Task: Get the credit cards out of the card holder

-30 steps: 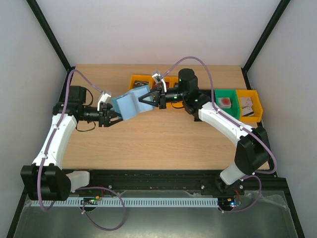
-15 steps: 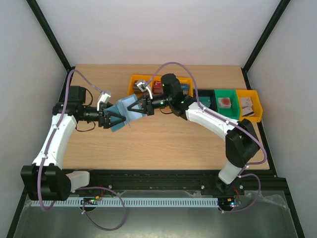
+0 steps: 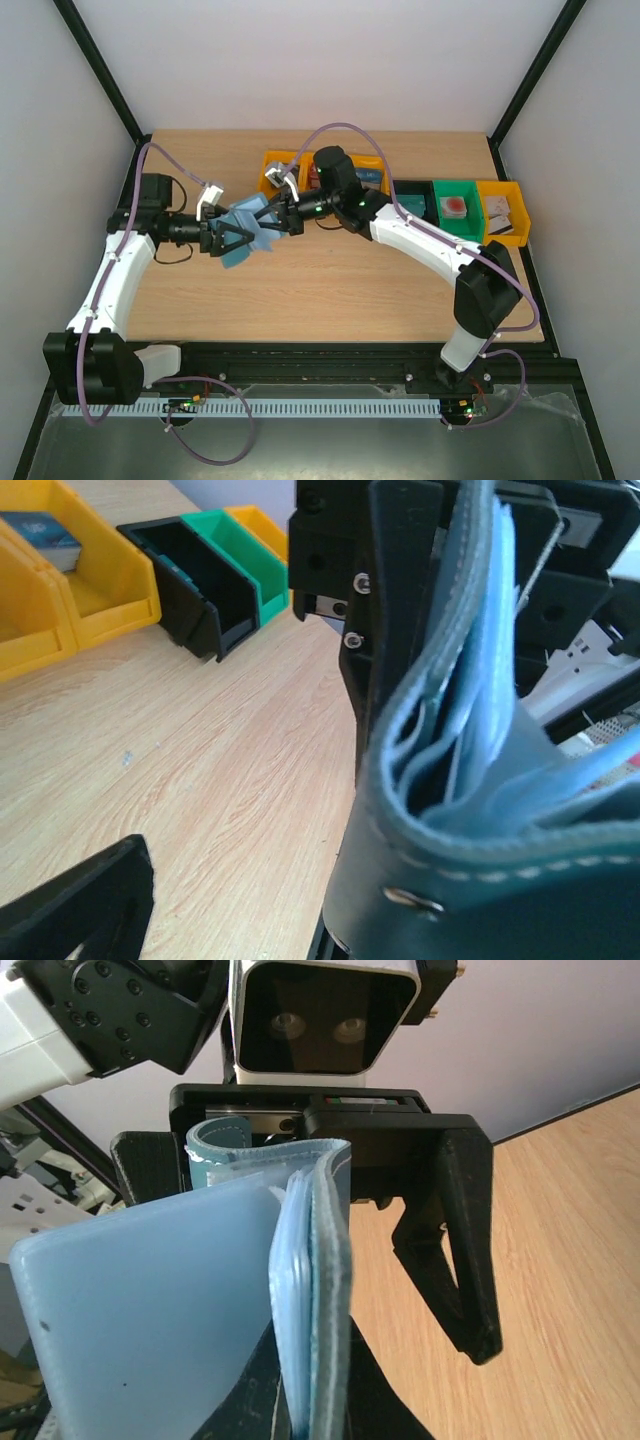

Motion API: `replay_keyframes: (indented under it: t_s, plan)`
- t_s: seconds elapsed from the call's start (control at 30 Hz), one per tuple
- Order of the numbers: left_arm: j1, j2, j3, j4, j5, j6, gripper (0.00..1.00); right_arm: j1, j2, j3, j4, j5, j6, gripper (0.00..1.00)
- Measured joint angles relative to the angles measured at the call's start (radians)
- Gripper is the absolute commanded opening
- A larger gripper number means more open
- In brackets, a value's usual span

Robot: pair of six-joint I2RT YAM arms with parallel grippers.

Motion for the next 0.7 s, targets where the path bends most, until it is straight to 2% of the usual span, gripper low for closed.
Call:
replay_keyframes:
  t_s: [0.1, 0.27, 0.37, 0.47, 0.6, 0.7]
  plan:
    - [0.0, -0.002, -0.005, 0.037, -0.022, -0.042, 0.72, -0.001, 0.0, 0.01, -0.035, 0.026, -0.029, 0.02]
    - [-0.002, -0.006, -0.018, 0.064, -0.04, -0.089, 0.26, -0.005, 0.0, 0.011, -0.089, 0.066, -0.071, 0.02]
    - [-0.003, -0.01, -0.021, 0.064, -0.049, -0.1, 0.04, -0.011, -0.002, 0.014, -0.106, 0.081, -0.098, 0.06]
    - [0.002, -0.01, -0.021, 0.071, -0.057, -0.102, 0.02, -0.018, -0.012, 0.018, -0.137, 0.086, -0.123, 0.18]
    - [0.006, -0.01, -0.021, 0.082, -0.057, -0.086, 0.02, -0.033, -0.029, 0.018, -0.181, 0.053, -0.148, 0.43]
    - [0.006, -0.01, -0.021, 0.073, -0.053, -0.058, 0.02, -0.047, -0.049, 0.018, -0.208, 0.023, -0.171, 0.49]
